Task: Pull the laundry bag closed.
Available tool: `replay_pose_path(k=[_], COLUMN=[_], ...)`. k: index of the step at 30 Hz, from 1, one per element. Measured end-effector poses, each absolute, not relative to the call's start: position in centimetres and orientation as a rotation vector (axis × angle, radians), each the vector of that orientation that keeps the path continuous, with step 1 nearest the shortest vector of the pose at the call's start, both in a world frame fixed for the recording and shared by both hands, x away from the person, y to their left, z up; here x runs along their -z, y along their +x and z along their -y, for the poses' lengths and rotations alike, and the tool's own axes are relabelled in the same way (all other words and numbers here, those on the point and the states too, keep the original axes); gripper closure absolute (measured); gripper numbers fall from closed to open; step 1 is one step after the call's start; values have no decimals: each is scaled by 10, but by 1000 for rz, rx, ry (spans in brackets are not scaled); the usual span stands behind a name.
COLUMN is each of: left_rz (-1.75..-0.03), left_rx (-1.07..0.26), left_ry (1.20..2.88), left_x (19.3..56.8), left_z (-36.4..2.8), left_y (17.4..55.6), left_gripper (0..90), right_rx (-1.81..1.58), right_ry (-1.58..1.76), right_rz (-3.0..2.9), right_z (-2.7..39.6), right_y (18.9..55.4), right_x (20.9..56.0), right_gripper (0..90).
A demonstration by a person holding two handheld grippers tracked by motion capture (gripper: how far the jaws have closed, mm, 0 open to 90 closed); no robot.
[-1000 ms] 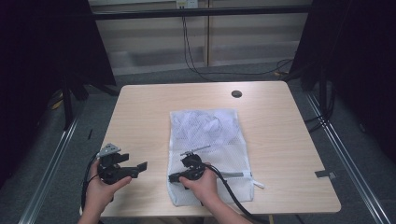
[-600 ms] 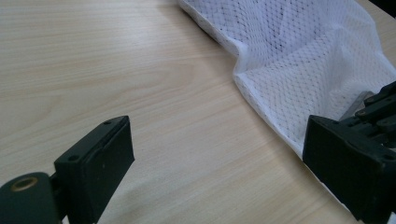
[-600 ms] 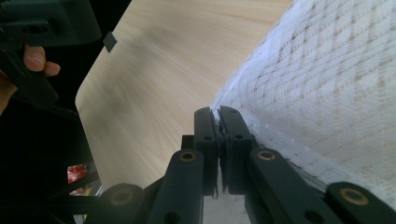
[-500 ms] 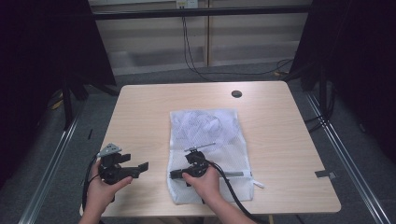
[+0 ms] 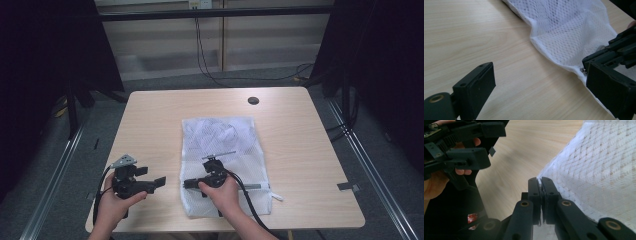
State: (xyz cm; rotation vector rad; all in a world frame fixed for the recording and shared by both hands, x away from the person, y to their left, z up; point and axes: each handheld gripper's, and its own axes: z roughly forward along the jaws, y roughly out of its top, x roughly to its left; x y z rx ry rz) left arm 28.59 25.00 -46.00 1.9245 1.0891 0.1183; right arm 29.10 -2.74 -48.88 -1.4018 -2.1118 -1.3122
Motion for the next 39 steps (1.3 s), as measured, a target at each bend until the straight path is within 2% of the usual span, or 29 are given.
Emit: replay_pose_path(k=[8,39], left_rz=[-1078,-1012], left_rx=[-37,138], left_ry=[1907,1940], left_x=[460,468], left_z=[-242,-211], left_y=[285,279], left_gripper=[75,78], right_rx=[1328,1376], right_ry=[-1404,-1395], right_rz=[2104,2100], right_z=[31,36], right_y=[292,293], right_x=[485,469], right_gripper=[871,871])
